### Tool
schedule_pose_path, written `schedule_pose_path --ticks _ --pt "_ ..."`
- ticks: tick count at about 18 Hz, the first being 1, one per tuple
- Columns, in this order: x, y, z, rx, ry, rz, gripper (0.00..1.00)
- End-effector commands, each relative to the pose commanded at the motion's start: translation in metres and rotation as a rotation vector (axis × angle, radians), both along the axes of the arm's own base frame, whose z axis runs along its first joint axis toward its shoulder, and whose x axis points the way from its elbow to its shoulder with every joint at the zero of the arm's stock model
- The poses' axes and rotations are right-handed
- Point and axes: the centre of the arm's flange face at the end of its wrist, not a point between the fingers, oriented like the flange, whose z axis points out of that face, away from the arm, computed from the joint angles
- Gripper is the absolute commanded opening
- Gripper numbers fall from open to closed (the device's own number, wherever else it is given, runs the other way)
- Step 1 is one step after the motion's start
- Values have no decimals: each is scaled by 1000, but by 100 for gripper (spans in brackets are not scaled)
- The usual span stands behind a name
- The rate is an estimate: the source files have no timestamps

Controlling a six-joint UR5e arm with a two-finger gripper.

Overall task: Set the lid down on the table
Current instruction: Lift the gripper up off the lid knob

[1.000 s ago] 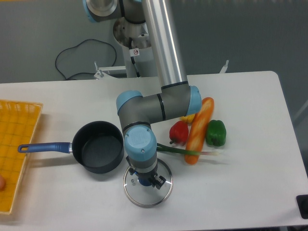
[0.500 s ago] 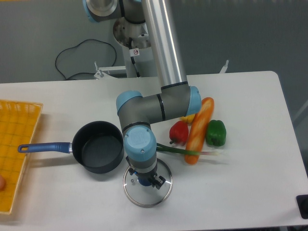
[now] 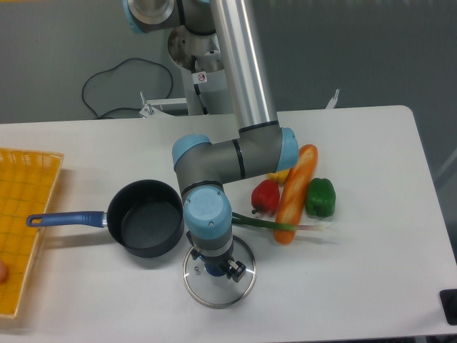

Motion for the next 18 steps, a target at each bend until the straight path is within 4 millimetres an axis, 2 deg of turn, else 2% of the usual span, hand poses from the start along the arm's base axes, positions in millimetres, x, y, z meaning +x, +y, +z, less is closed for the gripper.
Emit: schedule_pose_path --ticks 3,11,18 --pt "-1 -1 4 5 4 0 100" --pt "-11 -15 42 32 33 22 100" --pt "-39 -54 76 2 1 0 100"
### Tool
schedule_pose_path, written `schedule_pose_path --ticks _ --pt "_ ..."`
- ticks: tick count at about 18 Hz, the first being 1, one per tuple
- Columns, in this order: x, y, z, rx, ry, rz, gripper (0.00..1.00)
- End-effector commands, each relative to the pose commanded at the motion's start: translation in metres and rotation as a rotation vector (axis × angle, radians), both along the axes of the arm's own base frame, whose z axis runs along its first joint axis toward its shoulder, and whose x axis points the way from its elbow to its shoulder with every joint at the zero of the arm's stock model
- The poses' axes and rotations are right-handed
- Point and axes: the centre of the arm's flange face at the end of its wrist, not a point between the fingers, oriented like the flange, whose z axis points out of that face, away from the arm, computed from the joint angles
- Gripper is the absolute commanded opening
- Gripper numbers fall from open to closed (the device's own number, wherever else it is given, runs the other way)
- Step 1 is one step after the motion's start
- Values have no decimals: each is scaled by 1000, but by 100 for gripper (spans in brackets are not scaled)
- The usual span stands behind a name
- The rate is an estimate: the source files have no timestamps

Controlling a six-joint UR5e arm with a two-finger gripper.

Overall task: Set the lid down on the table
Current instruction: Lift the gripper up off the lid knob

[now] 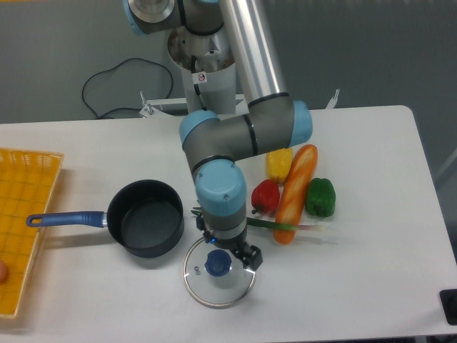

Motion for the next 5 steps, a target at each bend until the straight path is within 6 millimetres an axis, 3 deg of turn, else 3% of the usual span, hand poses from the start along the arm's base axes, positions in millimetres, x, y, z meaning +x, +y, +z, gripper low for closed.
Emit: schedule_pose_path --ticks 5 --pt "-18 -15 8 5 1 -3 100"
